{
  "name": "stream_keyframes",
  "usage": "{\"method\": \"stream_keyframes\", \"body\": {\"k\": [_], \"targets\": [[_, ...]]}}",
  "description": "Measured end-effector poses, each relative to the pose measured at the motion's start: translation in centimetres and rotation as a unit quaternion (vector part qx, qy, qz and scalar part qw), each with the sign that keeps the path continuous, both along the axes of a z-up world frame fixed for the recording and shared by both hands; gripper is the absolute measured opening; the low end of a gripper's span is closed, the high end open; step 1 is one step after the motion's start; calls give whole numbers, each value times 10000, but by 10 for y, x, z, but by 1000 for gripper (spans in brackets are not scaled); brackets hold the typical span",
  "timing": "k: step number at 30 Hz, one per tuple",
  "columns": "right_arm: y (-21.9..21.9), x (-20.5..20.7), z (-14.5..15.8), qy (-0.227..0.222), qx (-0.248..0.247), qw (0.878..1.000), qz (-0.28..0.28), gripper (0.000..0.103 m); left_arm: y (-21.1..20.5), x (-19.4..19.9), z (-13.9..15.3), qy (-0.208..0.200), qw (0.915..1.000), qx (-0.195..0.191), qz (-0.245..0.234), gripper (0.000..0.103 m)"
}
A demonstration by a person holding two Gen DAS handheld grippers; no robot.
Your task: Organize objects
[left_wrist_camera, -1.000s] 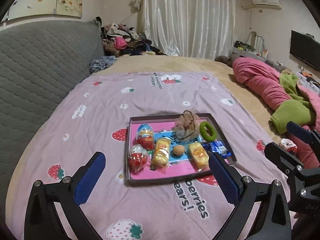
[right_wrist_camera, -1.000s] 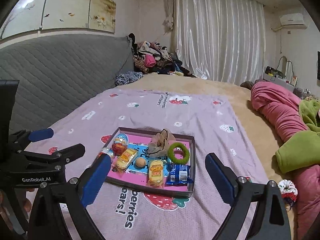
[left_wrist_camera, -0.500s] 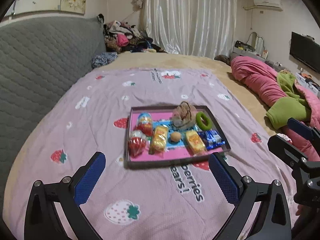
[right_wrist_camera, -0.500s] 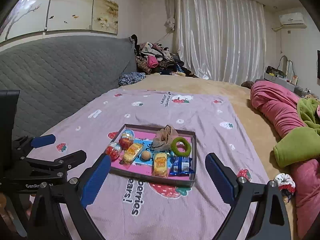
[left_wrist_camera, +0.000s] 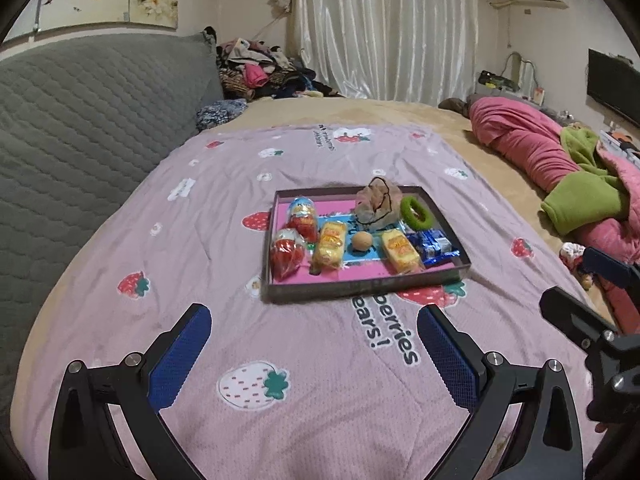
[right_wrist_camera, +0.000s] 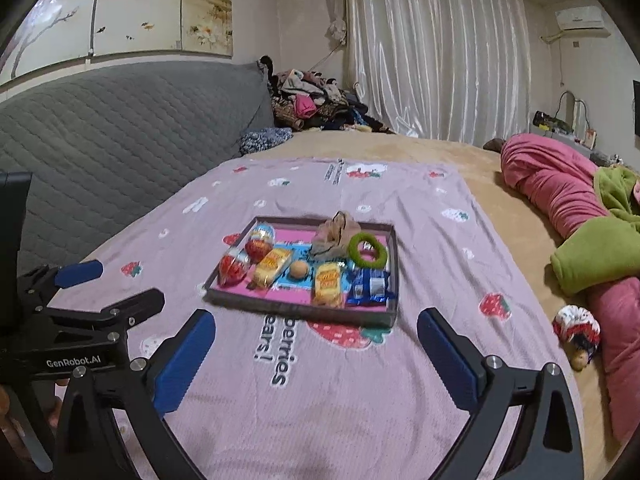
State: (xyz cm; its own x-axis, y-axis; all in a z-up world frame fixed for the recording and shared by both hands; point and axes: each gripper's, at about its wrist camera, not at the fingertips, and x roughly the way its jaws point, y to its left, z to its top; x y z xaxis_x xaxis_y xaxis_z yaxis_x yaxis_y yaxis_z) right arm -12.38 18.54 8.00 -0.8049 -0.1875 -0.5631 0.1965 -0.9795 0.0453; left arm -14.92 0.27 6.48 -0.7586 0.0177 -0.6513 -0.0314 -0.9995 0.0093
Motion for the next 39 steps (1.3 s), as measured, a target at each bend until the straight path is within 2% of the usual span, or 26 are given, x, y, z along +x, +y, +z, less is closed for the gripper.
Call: {"method": "stream_keyframes", "body": {"k": [14, 39], "targets": [[-10, 20, -15, 19, 196, 9998, 96, 102, -3, 21, -2, 80, 9999, 78, -35, 103], [2, 32, -29, -28, 165, 9998, -94, 102, -4, 38, -34, 0, 9999, 138, -43, 103]]}}
